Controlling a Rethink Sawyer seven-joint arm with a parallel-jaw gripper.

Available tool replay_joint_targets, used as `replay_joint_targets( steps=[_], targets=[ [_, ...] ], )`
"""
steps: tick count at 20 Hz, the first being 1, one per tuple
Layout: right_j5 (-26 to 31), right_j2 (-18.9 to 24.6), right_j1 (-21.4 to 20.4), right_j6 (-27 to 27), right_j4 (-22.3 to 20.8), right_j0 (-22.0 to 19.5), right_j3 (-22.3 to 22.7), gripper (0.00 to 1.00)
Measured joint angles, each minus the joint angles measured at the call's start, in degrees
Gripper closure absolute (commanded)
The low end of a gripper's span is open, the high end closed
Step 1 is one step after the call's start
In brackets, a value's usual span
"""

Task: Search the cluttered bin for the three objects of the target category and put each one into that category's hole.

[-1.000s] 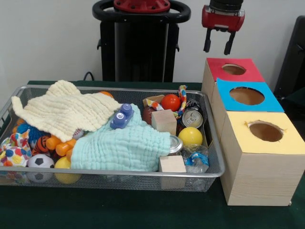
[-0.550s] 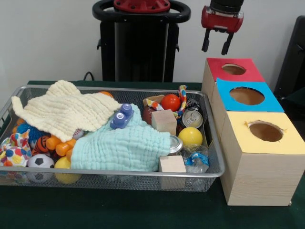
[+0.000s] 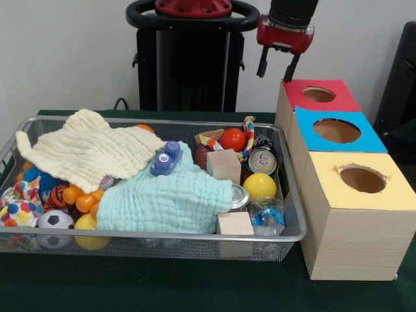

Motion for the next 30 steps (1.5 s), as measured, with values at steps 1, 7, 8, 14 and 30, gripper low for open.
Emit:
replay_joint_targets(
  steps=[1,7,8,14,30],
  targets=[
    [0.0,0.0,0.0,0.0,-0.3,-0.5,0.0,0.0],
    [0.0,0.0,0.8,0.0,-3.8,-5.8,-0.4,0.0],
    [0.0,0.0,1.1,0.0,-4.5,-6.8,-0.5,0.0],
    [0.0,0.0,3.5,0.0,-8.3,-10.0,-2.3,0.0],
    [0.0,-1.4,10.6,0.0,-9.4,-6.9,-9.8,0.0]
  ],
)
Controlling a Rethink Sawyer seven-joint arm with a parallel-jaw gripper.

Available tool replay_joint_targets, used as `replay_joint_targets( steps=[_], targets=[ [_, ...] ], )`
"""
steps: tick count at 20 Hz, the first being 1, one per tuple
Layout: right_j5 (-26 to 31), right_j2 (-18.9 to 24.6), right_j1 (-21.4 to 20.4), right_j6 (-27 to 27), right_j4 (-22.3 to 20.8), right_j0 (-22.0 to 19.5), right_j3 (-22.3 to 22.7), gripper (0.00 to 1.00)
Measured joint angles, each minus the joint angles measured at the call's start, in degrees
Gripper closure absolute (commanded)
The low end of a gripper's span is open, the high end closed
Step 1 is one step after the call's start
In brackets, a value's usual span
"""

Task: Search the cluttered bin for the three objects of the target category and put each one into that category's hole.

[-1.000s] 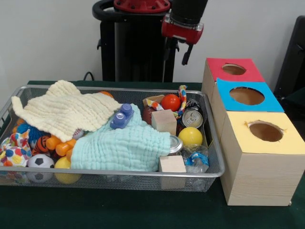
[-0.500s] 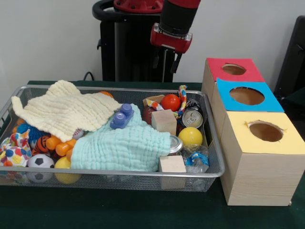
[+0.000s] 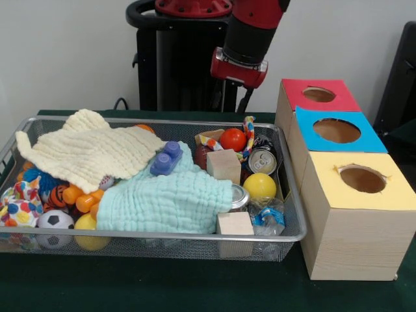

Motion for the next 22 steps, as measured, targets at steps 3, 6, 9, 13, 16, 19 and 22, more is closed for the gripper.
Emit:
replay_joint_targets(
  steps=[3,6,9,13,16,19,22],
  targets=[
    [0.0,0.0,1.1,0.0,0.0,0.0,-1.4,0.0],
    [0.0,0.0,2.4,0.0,0.2,0.0,-2.9,0.0],
    [0.0,0.0,3.9,0.0,0.5,0.0,-4.6,0.0],
    [0.0,0.0,6.1,0.0,1.1,0.0,-6.6,0.0],
    [0.0,0.0,7.7,0.0,1.7,0.1,-8.0,0.0],
    [0.0,0.0,9.3,0.0,2.4,0.8,-9.4,0.0],
    [0.0,0.0,10.2,0.0,3.3,1.4,-10.4,0.0]
  ],
)
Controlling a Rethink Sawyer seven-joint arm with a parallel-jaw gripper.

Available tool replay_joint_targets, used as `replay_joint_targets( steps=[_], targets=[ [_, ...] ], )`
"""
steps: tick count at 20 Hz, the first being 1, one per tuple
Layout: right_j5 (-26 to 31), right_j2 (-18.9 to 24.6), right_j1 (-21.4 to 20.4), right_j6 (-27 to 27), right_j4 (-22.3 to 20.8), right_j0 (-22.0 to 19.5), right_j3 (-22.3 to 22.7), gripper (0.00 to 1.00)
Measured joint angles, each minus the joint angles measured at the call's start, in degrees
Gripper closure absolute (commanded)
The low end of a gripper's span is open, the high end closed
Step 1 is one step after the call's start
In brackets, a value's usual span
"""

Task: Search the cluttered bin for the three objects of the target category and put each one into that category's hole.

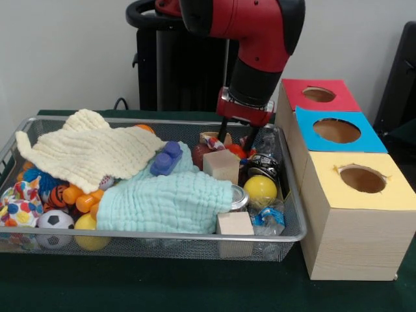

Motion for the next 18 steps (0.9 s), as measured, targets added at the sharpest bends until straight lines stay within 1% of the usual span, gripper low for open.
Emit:
replay_joint_targets(
  steps=[7,14,18],
  targets=[
    [0.0,0.0,0.6,0.0,1.9,0.8,-1.1,0.0],
    [0.3,0.0,-2.5,0.0,3.7,0.7,-1.1,0.0],
    [1.9,0.1,-5.2,0.0,4.9,0.6,-1.1,0.0]
  ],
)
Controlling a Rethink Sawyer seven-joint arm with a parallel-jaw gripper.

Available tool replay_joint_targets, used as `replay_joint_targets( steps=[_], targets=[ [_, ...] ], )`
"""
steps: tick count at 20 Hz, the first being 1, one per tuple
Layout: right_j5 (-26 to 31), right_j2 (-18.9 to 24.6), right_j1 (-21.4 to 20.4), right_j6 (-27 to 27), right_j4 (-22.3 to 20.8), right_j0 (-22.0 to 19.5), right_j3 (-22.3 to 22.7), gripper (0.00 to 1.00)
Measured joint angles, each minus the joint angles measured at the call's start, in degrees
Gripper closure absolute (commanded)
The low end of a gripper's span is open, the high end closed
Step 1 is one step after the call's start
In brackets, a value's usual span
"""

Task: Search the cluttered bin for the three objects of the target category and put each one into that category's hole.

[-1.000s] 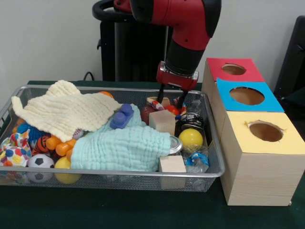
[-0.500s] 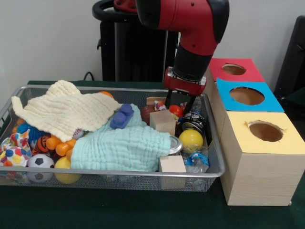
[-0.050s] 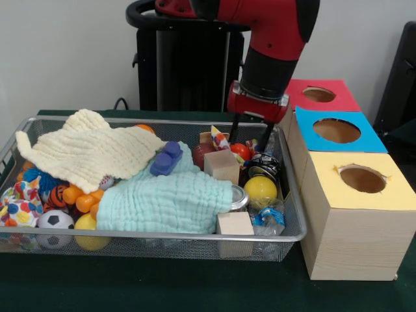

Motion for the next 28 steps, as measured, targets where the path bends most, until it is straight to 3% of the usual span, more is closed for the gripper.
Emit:
replay_joint_targets(
  steps=[9,28],
  targets=[
    [2.9,0.1,-3.2,0.0,1.4,0.1,-0.8,0.0],
    [2.9,0.0,2.2,0.0,1.3,0.3,-11.7,0.0]
  ],
)
